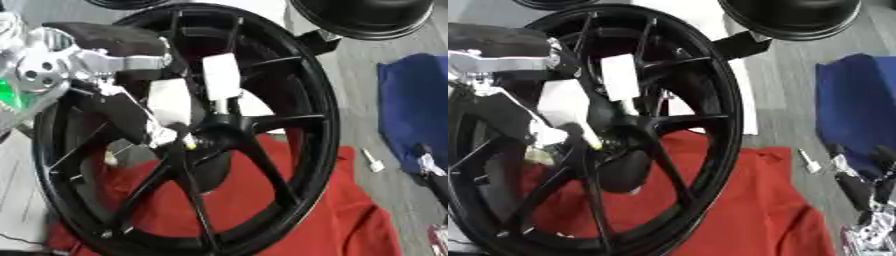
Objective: Pull the pin out of the wheel hub.
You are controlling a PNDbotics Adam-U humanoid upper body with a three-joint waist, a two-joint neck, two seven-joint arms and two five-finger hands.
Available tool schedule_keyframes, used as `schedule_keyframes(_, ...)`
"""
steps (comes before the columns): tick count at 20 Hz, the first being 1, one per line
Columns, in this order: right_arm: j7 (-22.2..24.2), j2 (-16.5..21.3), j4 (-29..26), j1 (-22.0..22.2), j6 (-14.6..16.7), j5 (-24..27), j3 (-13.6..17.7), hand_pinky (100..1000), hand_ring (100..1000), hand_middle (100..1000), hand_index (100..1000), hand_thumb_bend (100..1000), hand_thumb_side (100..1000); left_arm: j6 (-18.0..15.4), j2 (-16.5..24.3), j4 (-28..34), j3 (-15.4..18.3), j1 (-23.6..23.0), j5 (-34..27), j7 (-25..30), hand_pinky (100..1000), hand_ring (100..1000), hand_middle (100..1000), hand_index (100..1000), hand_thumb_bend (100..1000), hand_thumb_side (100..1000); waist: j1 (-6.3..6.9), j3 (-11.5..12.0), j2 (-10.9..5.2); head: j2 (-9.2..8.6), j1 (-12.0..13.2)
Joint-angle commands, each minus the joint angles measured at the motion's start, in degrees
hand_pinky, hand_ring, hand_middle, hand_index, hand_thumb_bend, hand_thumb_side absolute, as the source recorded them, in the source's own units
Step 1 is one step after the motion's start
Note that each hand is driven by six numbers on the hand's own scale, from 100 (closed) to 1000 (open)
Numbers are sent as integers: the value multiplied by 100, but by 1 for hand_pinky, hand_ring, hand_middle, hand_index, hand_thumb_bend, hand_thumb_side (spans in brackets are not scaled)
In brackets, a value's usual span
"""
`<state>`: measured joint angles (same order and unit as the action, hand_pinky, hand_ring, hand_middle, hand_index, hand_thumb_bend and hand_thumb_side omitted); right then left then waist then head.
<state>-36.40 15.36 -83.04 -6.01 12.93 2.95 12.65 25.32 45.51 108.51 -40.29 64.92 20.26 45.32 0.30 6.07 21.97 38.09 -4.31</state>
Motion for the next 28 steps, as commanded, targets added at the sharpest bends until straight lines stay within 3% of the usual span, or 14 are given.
schedule_keyframes(1, -23, 109, -100, -6, -12, -3, 32, 657, 790, 651, 742, 666, 256, 772, 206, 154, 142, 51, -117, 665, 502, 502, 498, 697, 100, 277, 8, 11, -120, -68, 0)
schedule_keyframes(9, -70, 149, -86, 8, -33, -1, 50, 657, 791, 651, 742, 666, 256, 641, 411, 559, 405, 95, -514, 665, 503, 546, 521, 700, 100, 288, 48, 44, -148, -56, -73)
schedule_keyframes(16, -112, 187, -74, 32, -40, -2, 74, 657, 791, 651, 742, 666, 256, 109, 571, 608, 924, 210, -970, 665, 522, 547, 524, 698, 100, 195, 87, 93, -174, -33, -131)
schedule_keyframes(18, -120, 194, -70, 35, -42, 1, 79, 657, 791, 651, 742, 666, 256, -82, 608, 609, 1057, 237, -941, 665, 521, 549, 527, 700, 146, 162, 95, 104, -180, -27, -152)
schedule_keyframes(24, -170, 234, -61, 65, -37, -7, 126, 657, 791, 651, 742, 667, 256, -647, 988, 609, 1992, 13, -801, 665, 517, 537, 511, 697, 229, 142, 145, 202, -184, 35, -269)
schedule_keyframes(28, -209, 257, -57, 94, -32, -17, 165, 657, 791, 651, 742, 667, 255, -610, 1338, 489, 2714, -492, -659, 551, 508, 520, 486, 689, 194, 130, 168, 268, -187, 56, -347)
